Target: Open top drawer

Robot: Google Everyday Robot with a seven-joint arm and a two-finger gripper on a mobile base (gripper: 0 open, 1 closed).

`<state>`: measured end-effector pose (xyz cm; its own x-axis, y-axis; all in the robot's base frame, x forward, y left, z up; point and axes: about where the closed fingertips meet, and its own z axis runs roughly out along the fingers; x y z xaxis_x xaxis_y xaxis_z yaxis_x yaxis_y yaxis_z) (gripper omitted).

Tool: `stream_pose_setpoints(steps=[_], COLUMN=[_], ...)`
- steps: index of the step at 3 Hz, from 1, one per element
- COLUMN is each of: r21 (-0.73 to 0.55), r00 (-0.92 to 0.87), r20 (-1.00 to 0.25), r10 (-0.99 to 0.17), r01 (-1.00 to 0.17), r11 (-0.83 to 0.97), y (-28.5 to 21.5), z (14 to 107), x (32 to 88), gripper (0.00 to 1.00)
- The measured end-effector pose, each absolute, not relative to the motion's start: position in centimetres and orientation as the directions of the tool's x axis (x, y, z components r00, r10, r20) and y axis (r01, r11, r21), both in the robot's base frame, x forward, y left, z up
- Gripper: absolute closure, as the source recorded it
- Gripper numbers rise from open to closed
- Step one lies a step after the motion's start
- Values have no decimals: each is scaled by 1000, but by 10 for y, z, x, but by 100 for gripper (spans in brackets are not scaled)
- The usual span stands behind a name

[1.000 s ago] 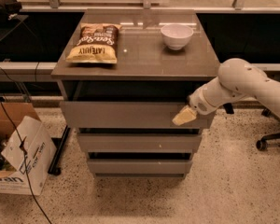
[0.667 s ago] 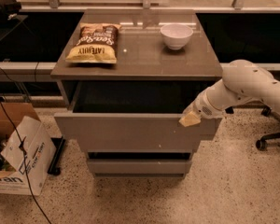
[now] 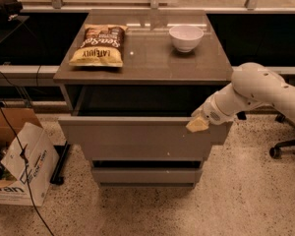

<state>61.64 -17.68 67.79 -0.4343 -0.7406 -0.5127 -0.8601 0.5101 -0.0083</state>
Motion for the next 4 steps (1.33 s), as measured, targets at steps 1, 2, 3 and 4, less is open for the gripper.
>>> stream_pose_setpoints(steps=[1, 2, 3, 4], r21=[-20, -10, 36, 79], r00=[-421, -420, -432, -444], r20=[-509, -503, -499, -483], r10=[-751, -755, -752, -755], r01=[-867, -871, -877, -880], r11=[499, 491, 479, 467], y=[-172, -171, -176, -186], z=[676, 671, 665, 663], x=[619, 616, 612, 604], gripper=[9, 0, 0, 18])
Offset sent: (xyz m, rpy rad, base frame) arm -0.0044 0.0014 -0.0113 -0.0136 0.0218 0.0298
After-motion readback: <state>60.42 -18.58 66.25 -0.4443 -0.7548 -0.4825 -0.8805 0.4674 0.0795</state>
